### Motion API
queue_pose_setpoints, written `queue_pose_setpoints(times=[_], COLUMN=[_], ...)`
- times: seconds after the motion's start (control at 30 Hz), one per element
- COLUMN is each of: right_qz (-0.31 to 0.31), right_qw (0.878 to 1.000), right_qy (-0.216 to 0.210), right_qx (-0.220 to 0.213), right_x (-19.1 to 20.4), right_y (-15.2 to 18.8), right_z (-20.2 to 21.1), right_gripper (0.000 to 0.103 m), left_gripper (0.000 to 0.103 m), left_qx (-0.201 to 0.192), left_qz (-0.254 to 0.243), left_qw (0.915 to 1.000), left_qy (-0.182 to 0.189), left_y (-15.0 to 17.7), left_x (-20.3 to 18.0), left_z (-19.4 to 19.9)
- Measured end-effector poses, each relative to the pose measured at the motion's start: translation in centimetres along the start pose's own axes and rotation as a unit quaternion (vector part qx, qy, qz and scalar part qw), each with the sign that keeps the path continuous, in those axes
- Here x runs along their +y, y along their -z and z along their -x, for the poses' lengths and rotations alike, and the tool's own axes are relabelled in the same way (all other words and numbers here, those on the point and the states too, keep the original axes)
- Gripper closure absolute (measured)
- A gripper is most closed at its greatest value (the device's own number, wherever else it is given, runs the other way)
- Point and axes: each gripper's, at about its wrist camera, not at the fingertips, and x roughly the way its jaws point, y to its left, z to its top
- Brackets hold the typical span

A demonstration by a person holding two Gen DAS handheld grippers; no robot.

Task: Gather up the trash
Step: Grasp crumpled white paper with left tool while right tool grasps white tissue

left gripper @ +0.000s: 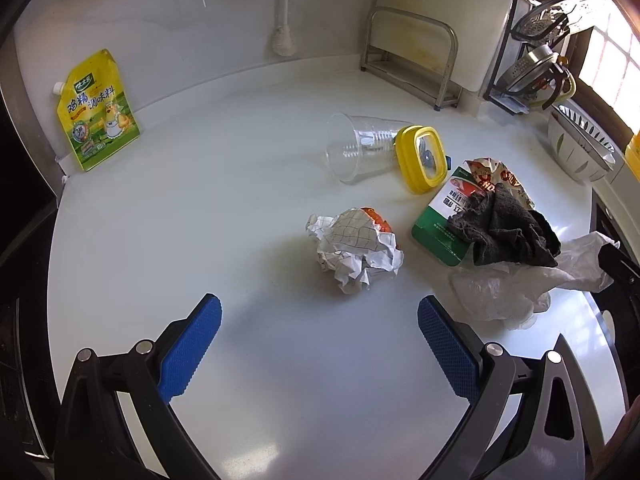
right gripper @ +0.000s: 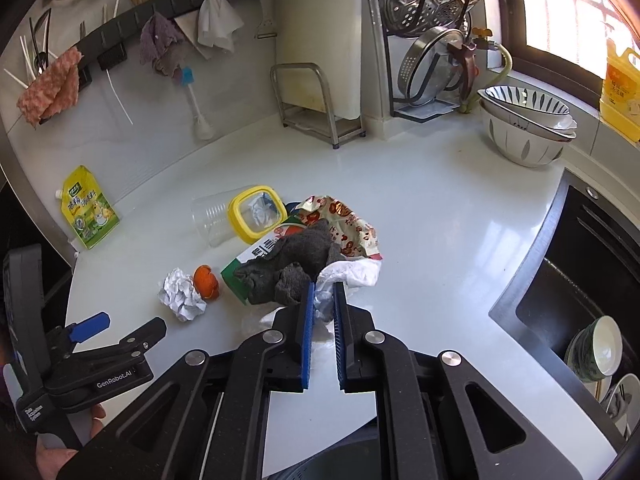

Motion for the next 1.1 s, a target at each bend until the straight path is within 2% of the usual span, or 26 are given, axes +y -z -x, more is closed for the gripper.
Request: queue_pose_setpoints(times=[0.2,0.5,0.57,0.6,0.67,0.7,0.73,0.83,0.87,1.1], right_qz=[-0.028,-0.042,-0.044,-0.044,-0.042,-0.042,-0.042,-0.045,-0.045,-0.034], right_qw=[1.000,0.999,0.999,0.999,0.999,0.999,0.999,0.999,0.999,0.999], right_qy=[0.003,0.002,0.000,0.000,0.000,0.000,0.000,-0.001,-0.002,-0.003], right_qx=[-0.014,0.003,0.006,0.008,0.011,0.012,0.013,0.014,0.014,-0.002], right_x=[-2.0,-2.7,-2.8,-2.9,-2.9,-2.9,-2.9,-3.1,-3.1,-3.1], right_y=[-0.2,1.5,1.9,2.0,2.3,2.4,2.5,2.6,2.6,1.2], right_z=[1.4,1.4,1.5,1.5,1.5,1.5,1.5,1.6,1.7,3.3], right_gripper=[0.095,0.095,0.095,0.095,0.095,0.095,0.095,0.095,0.095,0.096], left_gripper=[0.006,0.007,0.009,0.012,0.036,0.041,0.051,0.065,0.076,0.082], left_qx=[-0.001,-0.006,-0.007,-0.007,0.000,0.005,0.008,0.006,0.005,0.000], left_qz=[0.001,0.007,0.007,0.006,0.004,0.003,0.001,-0.004,-0.007,-0.012], left_qw=[1.0000,0.9999,0.9999,0.9999,1.0000,1.0000,0.9999,1.0000,1.0000,0.9999], left_qy=[0.000,-0.011,-0.010,-0.011,-0.009,-0.008,-0.008,-0.002,-0.001,0.001], left_y=[-0.5,-1.8,-2.0,-2.0,-2.2,-2.2,-2.1,-2.0,-1.9,-1.7], left_x=[-0.4,-0.8,-1.0,-1.0,-1.1,-1.0,-1.0,-0.9,-0.9,-0.6], left_z=[-1.6,-4.3,-4.6,-4.8,-5.1,-5.2,-5.3,-4.6,-4.3,-1.9])
